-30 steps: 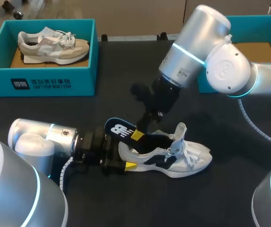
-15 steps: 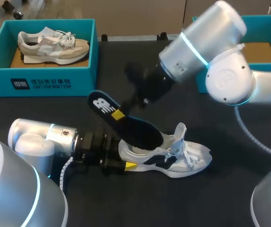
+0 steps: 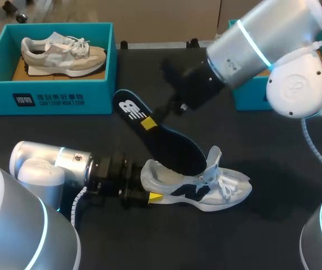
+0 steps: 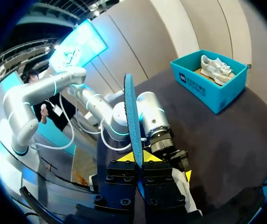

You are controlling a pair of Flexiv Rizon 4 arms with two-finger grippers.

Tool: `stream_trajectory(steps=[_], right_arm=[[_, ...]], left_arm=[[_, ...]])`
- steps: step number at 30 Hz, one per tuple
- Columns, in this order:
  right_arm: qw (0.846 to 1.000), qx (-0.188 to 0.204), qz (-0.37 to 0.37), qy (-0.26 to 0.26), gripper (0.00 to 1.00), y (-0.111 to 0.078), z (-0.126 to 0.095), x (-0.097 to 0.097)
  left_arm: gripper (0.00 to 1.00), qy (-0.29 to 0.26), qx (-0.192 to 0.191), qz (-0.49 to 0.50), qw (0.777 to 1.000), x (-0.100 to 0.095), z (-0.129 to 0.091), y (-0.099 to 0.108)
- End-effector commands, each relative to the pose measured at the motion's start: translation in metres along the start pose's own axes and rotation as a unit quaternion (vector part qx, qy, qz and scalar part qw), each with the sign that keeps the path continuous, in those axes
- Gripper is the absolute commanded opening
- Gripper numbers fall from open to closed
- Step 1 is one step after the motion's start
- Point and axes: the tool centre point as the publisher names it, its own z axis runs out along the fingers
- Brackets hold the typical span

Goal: Take the shoe out of the shoebox, open the shoe tongue, remove and reinsert the insole, then place the shoe into the shoebox

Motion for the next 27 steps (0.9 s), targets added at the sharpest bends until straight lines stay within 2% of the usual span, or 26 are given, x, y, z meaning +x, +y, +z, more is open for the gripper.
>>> stream_trajectory(steps=[1, 2, 9, 17, 21, 27], right_arm=[[1.0, -0.001, 0.0, -0.001, 0.0, -0.001, 0.0, 0.001], [1.0, -0.026, 0.008, -0.003, 0.0, 0.002, 0.0, 0.0], [0.996, -0.066, 0.009, -0.052, 0.0, 0.011, -0.035, 0.014], [0.988, -0.147, -0.031, -0.042, 0.0, 0.008, -0.084, 0.028], [0.986, -0.159, -0.048, -0.021, 0.0, 0.008, -0.105, 0.032], [0.986, -0.159, -0.048, -0.021, 0.0, 0.008, -0.105, 0.032]], left_arm=[[0.0, -0.001, -0.002, 0.0, 1.0, -0.001, 0.001, 0.0], [0.0, -0.001, -0.002, 0.0, 1.0, -0.001, 0.001, 0.0], [0.0, -0.001, -0.002, 0.0, 1.0, -0.001, 0.001, 0.0], [0.0, -0.001, -0.002, 0.0, 1.0, -0.001, 0.001, 0.0], [0.0, -0.001, -0.002, 0.0, 1.0, -0.001, 0.001, 0.0], [0.0, -0.001, -0.002, 0.0, 1.0, -0.001, 0.001, 0.0]])
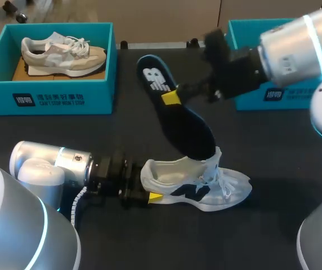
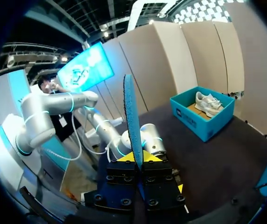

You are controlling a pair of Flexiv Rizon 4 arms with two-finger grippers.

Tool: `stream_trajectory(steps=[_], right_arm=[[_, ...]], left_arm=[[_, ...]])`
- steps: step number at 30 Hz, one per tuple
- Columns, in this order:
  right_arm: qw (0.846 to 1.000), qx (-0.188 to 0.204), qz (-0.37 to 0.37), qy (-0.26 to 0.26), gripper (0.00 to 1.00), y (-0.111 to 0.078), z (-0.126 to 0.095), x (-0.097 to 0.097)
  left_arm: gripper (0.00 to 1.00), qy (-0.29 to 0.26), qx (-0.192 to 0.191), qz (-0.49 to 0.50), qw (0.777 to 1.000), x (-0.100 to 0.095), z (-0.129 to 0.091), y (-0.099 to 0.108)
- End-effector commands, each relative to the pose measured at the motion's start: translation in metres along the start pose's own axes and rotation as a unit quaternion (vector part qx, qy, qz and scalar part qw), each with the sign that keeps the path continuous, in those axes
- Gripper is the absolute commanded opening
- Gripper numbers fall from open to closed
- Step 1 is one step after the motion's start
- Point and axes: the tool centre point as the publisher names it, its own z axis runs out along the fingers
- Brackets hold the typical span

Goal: Take the shoe out of the shoebox, open the shoe tongue, remove and reinsert the insole, then place the shoe into the shoebox

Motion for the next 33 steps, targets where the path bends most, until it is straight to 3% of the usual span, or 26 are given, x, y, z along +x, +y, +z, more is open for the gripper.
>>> stream_trajectory(steps=[1, 7, 16, 18, 19, 20, 33], right_arm=[[1.0, -0.012, -0.001, -0.001, 0.0, -0.007, -0.021, 0.003], [1.0, -0.012, -0.001, -0.001, 0.0, -0.007, -0.021, 0.003], [0.997, -0.071, 0.014, -0.008, 0.0, 0.0, -0.072, 0.041], [0.997, -0.079, 0.016, -0.003, 0.0, 0.005, -0.08, 0.047], [0.994, -0.107, 0.024, 0.025, 0.0, 0.011, -0.089, 0.052], [0.994, -0.1, 0.033, 0.027, 0.0, 0.016, -0.095, 0.054], [0.993, -0.109, 0.033, 0.027, 0.0, 0.019, -0.102, 0.056]], left_arm=[[0.0, -0.001, -0.002, 0.0, 1.0, -0.001, 0.001, 0.0], [0.0, -0.001, -0.002, 0.0, 1.0, -0.001, 0.001, 0.0], [0.0, -0.001, -0.002, 0.0, 1.0, -0.001, 0.001, 0.0], [0.0, -0.001, -0.002, 0.0, 1.0, -0.001, 0.001, 0.0], [0.0, -0.001, -0.002, 0.0, 1.0, -0.001, 0.001, 0.0], [0.0, -0.001, -0.002, 0.0, 1.0, -0.001, 0.001, 0.0], [0.0, -0.001, -0.002, 0.0, 1.0, -0.001, 0.001, 0.0]])
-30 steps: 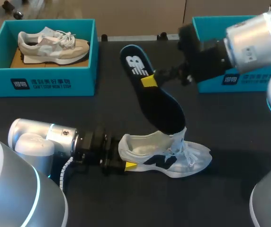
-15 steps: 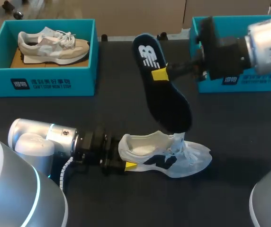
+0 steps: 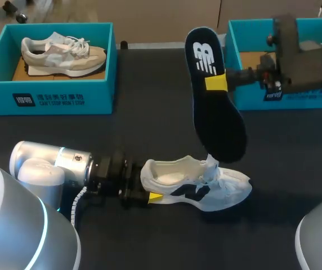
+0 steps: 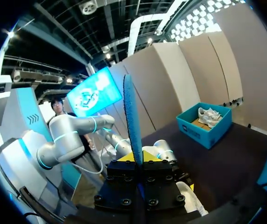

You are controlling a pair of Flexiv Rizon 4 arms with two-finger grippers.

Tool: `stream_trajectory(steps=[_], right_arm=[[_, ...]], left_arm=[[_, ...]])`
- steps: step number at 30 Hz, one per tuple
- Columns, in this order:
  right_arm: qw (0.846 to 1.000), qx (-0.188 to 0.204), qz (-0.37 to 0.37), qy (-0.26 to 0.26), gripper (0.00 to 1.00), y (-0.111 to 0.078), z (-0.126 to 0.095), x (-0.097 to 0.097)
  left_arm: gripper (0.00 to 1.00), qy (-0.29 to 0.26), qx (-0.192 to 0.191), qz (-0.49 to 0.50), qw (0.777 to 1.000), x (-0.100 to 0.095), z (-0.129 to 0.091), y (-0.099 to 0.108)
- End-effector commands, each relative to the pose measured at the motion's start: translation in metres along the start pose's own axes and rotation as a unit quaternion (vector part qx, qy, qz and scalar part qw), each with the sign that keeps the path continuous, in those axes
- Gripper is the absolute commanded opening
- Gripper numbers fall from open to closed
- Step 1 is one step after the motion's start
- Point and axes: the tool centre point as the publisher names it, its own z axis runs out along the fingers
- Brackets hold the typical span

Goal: Take the shoe out of the shoebox, open the shoe tongue, remove and reinsert the insole, then place the shoe into the shoebox

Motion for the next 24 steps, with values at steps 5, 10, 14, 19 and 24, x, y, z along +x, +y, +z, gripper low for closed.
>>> stream_trajectory(steps=[5, 10, 14, 19, 24], right_arm=[[1.0, -0.021, -0.006, -0.002, 0.0, 0.022, -0.029, 0.027], [1.0, -0.011, 0.003, -0.008, 0.0, 0.031, -0.033, 0.041], [1.0, -0.018, 0.009, 0.021, 0.0, 0.037, -0.032, 0.046], [1.0, -0.016, 0.01, 0.021, 0.0, 0.039, -0.031, 0.047], [1.0, -0.016, 0.01, 0.021, 0.0, 0.039, -0.031, 0.047]], left_arm=[[0.0, 0.0, -0.002, 0.0, 1.0, -0.001, 0.001, 0.0], [0.0, 0.0, -0.002, 0.0, 1.0, -0.001, 0.001, 0.0], [0.0, 0.0, -0.002, 0.0, 1.0, -0.001, 0.001, 0.0], [0.0, 0.0, -0.002, 0.0, 1.0, -0.001, 0.001, 0.0], [0.0, 0.0, -0.002, 0.0, 1.0, -0.001, 0.001, 0.0]])
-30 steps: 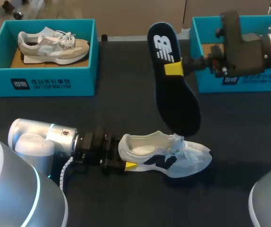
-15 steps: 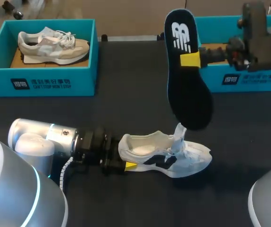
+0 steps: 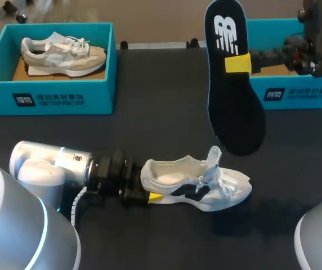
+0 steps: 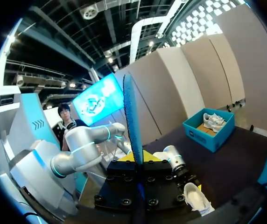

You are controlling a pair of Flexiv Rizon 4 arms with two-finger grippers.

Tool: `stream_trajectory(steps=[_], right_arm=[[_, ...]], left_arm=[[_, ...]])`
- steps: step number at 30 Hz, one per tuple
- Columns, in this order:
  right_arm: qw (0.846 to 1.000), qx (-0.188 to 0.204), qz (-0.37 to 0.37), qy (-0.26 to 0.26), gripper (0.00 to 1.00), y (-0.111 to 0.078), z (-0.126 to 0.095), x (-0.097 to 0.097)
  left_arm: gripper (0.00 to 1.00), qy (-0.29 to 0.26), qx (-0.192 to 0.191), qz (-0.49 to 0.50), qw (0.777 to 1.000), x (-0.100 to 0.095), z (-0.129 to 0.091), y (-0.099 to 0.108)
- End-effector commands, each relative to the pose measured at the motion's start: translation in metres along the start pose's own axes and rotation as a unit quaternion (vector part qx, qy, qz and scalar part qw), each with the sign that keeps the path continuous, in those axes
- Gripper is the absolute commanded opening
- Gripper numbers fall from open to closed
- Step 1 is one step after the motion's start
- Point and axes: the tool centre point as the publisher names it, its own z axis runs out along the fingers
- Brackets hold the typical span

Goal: Take the shoe out of the shoebox, open the shoe tongue, remove and reinsert the insole, then place the shoe into the shoebox

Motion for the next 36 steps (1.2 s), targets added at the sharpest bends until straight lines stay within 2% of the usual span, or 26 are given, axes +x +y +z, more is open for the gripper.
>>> stream_trajectory(steps=[1, 15, 17, 18, 19, 20, 28, 36], right_arm=[[1.0, 0.001, 0.0, 0.002, 0.0, 0.002, 0.004, -0.003], [1.0, 0.001, 0.0, 0.002, 0.0, 0.002, 0.004, -0.003], [1.0, 0.001, 0.0, 0.002, 0.0, 0.002, 0.004, -0.003], [1.0, 0.001, 0.0, 0.002, 0.0, 0.002, 0.004, -0.003], [1.0, 0.001, 0.0, 0.002, 0.0, 0.002, 0.004, -0.003], [1.0, 0.001, 0.0, 0.002, 0.0, 0.002, 0.004, -0.003], [1.0, 0.001, 0.0, 0.002, 0.0, 0.002, 0.004, -0.003], [1.0, 0.001, 0.0, 0.002, 0.0, 0.002, 0.004, -0.003]], left_arm=[[0.0, 0.0, -0.002, 0.0, 1.0, -0.001, 0.001, 0.0], [0.0, 0.0, -0.002, 0.0, 1.0, -0.001, 0.001, 0.0], [0.26, 0.018, 0.0, 0.017, 1.0, 0.0, 0.002, -0.004], [0.48, 0.008, -0.008, 0.028, 1.0, -0.001, 0.003, -0.004], [0.89, 0.011, -0.009, 0.026, 1.0, -0.001, 0.003, -0.003], [1.0, 0.012, -0.009, 0.021, 1.0, -0.002, 0.002, -0.002], [1.0, 0.011, -0.03, 0.023, 0.999, -0.004, -0.007, 0.002], [1.0, 0.012, -0.066, 0.023, 0.997, -0.011, -0.023, 0.006]])
